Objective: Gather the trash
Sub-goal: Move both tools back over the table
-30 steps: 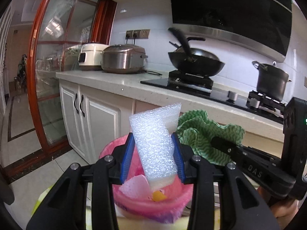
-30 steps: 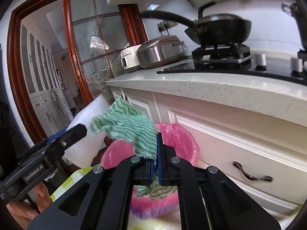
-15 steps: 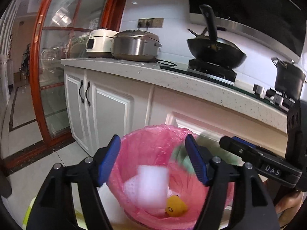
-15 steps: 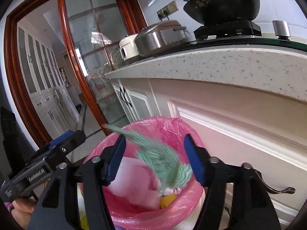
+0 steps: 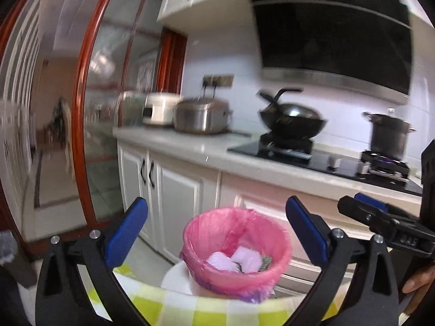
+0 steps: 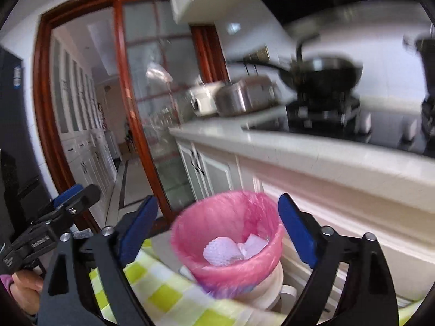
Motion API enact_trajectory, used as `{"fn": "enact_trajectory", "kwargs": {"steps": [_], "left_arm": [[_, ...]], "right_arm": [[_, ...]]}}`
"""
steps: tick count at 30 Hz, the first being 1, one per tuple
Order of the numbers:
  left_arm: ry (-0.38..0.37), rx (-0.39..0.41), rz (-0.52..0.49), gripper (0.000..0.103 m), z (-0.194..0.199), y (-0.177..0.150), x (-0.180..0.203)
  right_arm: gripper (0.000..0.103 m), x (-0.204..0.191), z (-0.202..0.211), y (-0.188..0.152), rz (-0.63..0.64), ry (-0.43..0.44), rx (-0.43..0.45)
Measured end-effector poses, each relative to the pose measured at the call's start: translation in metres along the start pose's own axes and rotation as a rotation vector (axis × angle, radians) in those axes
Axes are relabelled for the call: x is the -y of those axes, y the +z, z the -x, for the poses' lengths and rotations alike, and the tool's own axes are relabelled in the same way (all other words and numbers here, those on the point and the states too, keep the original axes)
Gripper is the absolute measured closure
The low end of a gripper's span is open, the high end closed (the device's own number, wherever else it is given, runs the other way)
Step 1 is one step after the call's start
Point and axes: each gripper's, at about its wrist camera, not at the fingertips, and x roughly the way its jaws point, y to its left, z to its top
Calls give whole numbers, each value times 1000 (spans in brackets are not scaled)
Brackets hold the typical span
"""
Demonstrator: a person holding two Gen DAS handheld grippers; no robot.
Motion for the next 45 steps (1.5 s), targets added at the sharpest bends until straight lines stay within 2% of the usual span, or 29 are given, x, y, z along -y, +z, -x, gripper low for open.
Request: {"fn": "enact_trajectory", "kwargs": {"steps": [7, 9, 12, 15, 17, 23, 30, 37, 41, 45], "left_arm": [[-61, 82, -110, 4, 144, 13, 51], [-58, 94, -107, 4, 181, 12, 61], [-131, 95, -58, 4, 236, 4, 68], [-159, 101, -69, 4, 278, -11, 76], [-206, 75, -60, 4, 305, -24, 79], [-218, 38, -28, 4, 356, -56, 80], [-160, 38, -14, 4, 405, -71, 68], [-95, 129, -35, 4, 445, -62, 55], [-95, 162, -76, 4, 458, -68, 52], [-71, 129, -95, 4, 449, -82, 44]], "right_arm": [[18, -70, 148, -8, 116, -38, 100], [18, -80, 187, -14, 106, -29, 125], [18, -92, 239, -25, 83, -28, 148], [18, -101, 283, -43, 83, -33, 163], [18, -106, 308, -57, 87, -40, 154], [18, -107, 367, -96, 35, -65, 156], [18, -104, 419, -118, 25, -108, 170], [18, -107, 482, -114, 17, -143, 289], [18, -102, 501, -118, -15, -170, 313], [18, -87, 489, -128, -54, -191, 250]]}}
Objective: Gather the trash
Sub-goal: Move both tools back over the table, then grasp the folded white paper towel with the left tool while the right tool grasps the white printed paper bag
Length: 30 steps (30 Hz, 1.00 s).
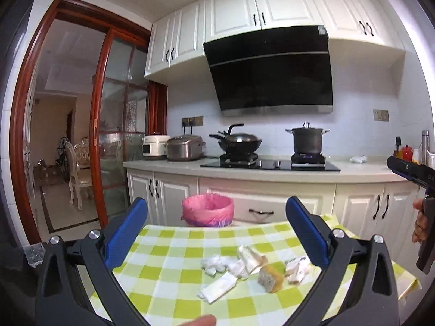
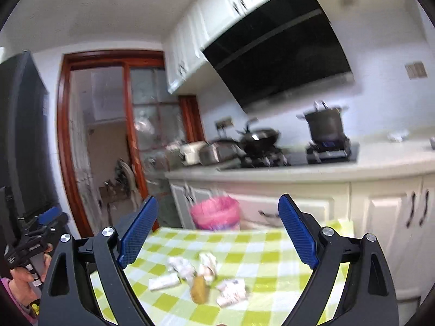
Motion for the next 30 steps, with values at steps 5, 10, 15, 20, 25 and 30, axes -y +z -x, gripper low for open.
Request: {"fn": "enact_trajectory", "kwargs": {"steps": [5, 10, 15, 20, 25, 30], "left_arm": [[60, -113, 62, 4, -36, -36, -19], [93, -213, 69, 4, -76, -75, -27], [64, -322, 97, 5, -119, -97, -34], [42, -434, 72, 5, -160, -116, -29], [39, -528, -31, 5, -192, -139, -16], [25, -616, -6, 5, -213, -156, -21]], "right_arm": [[18, 14, -26, -30, -4, -72, -10], [18, 22, -76, -68, 8, -29, -138], [18, 20, -131, -110, 26, -50, -326], [18, 15, -183, -147, 23, -68, -493], [26, 14, -224, -171, 8, -111, -613], [30, 16, -235, -189, -8, -113, -700]]}}
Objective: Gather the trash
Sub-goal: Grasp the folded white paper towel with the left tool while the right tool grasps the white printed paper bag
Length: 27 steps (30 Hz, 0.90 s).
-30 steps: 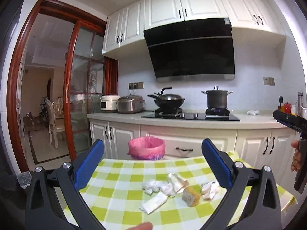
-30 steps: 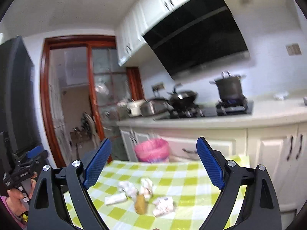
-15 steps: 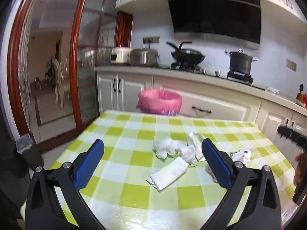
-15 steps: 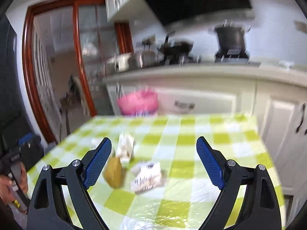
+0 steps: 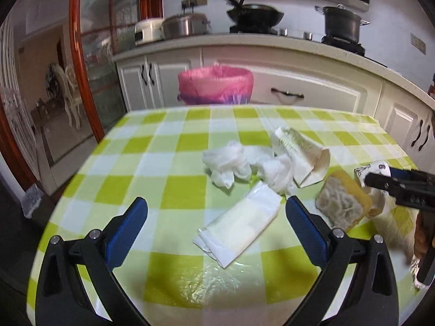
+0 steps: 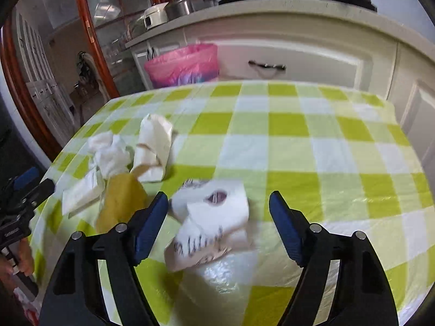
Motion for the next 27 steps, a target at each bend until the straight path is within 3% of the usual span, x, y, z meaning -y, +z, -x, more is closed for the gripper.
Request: {"fn": "enact_trajectory", "kwargs": {"steps": [2, 3, 11, 13, 15, 16, 21, 26, 27], "left_arm": [[-13, -31, 13, 5, -9, -1, -3], [-14, -42, 11, 6, -13, -1, -2], [-21, -163, -66, 14, -50, 4, 12], [-48, -189, -63, 24, -56, 2, 13], [-104, -216, -56, 47, -54, -1, 17], [-130, -213, -55, 49, -50, -3, 20], [-94, -133, -49, 46, -29, -4, 33], [-49, -161, -21, 43, -41, -4, 38], [-42, -170, -20, 47, -44, -6, 39]], "right_arm": [[31, -2, -3, -7, 15, -4, -17], [37, 0, -4, -8, 10, 2, -25], [42, 16, 1, -8, -42, 17, -19], [43, 17, 4, -9, -46, 16, -16], [43, 18, 6, -9, -48, 15, -7], [43, 18, 8, -9, -49, 13, -2], [41, 20, 13, -5, -62, 14, 22], [39, 13, 3, -2, -22, -13, 8], [40, 12, 3, -3, -13, -17, 8]]}}
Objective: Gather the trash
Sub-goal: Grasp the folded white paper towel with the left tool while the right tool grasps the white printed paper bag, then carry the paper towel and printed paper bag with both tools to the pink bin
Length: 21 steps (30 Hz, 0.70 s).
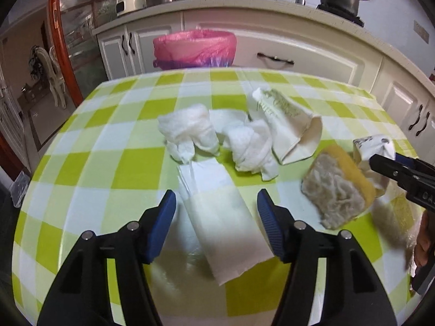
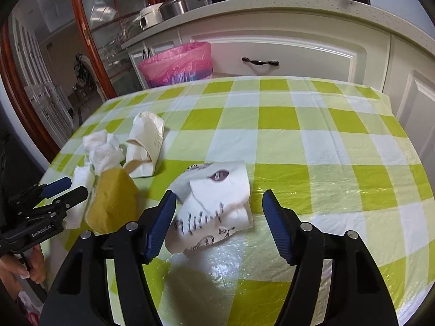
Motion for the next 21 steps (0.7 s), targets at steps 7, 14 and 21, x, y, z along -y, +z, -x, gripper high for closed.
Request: {"fn": "enact_trajectory", "kwargs": {"steps": [7, 14, 21], "left_arm": [[-25, 100, 0, 65, 27, -4, 4], [-33, 223, -8, 65, 70, -11, 20], [-68, 344, 35, 66, 102, -19, 23]], "right_arm": [[62, -11, 23, -5, 57, 23, 62], [84, -25, 57, -5, 112, 27, 132], [27, -7, 61, -17, 45, 41, 114]]}}
